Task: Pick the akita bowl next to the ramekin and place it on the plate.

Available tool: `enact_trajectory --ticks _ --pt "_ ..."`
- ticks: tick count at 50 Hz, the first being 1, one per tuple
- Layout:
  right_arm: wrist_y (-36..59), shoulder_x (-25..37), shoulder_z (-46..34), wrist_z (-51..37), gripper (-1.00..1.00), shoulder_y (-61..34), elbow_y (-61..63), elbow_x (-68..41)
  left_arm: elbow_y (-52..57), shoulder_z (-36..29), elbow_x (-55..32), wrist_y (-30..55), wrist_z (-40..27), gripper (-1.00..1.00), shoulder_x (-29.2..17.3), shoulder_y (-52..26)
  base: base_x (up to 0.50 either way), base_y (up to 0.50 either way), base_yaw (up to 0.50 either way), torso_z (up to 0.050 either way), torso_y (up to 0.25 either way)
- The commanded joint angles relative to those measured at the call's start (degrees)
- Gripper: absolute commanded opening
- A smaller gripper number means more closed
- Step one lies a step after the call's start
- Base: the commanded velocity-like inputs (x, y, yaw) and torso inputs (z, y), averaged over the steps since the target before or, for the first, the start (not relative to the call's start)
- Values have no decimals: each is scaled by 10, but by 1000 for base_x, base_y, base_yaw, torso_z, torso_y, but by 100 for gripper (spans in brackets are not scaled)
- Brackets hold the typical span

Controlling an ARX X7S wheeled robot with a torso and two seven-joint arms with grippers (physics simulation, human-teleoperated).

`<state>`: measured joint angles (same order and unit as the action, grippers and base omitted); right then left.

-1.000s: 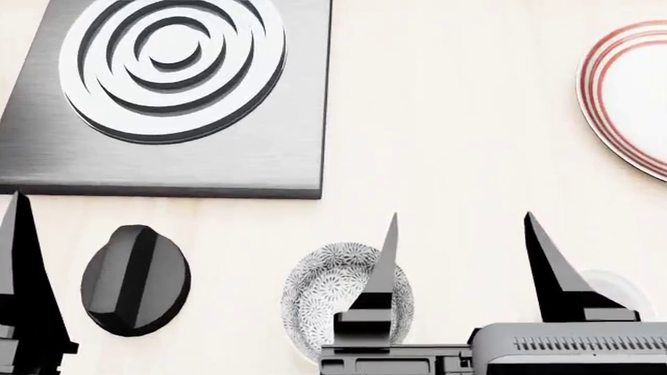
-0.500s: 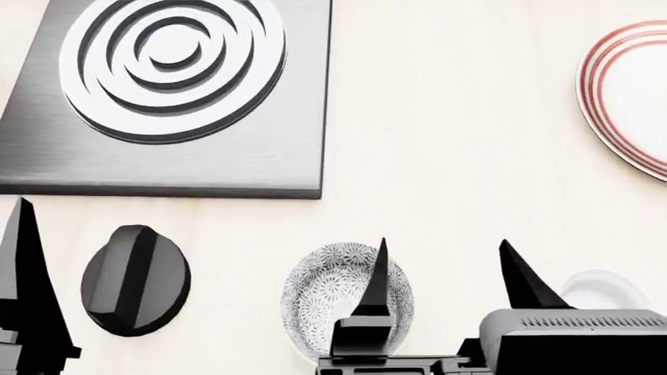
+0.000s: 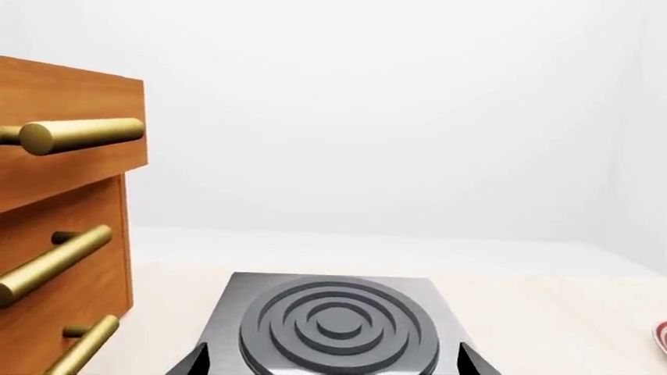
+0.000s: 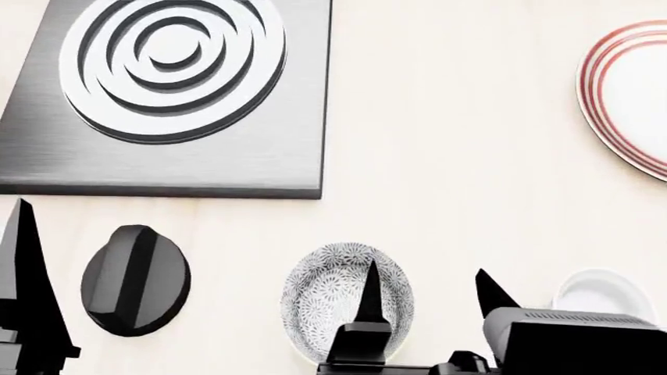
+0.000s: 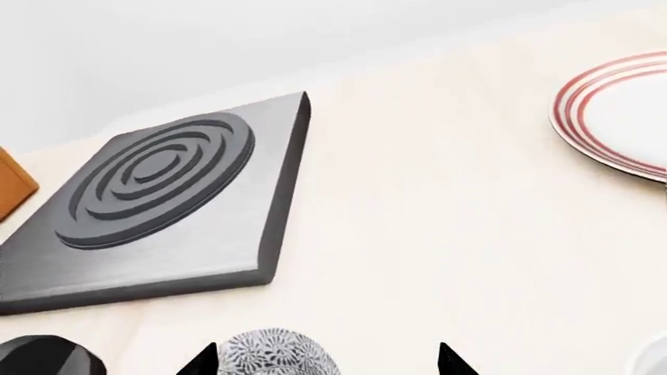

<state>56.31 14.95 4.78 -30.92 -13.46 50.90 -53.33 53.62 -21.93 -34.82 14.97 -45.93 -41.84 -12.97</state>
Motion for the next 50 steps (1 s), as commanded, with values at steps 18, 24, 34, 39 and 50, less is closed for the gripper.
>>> enact_trajectory --ticks 18,24,34,39,50 --pt "-43 -17 -2 33 100 21 -63 16 -1 8 7 -10 10 100 4 9 0 0 0 0 0" --pt "-56 -19 -12 43 100 24 -79 29 -3 7 8 -13 10 100 3 10 0 0 0 0 0" --pt "-66 -17 -25 44 100 24 -91 30 -4 6 10 -16 9 100 2 13 0 0 0 0 0" --pt "-69 -16 -27 44 100 25 -94 30 -3 6 10 -17 9 100 1 14 0 0 0 0 0" --pt "-82 -15 -30 51 100 28 -112 35 -5 4 11 -17 8 100 1 13 0 0 0 0 0"
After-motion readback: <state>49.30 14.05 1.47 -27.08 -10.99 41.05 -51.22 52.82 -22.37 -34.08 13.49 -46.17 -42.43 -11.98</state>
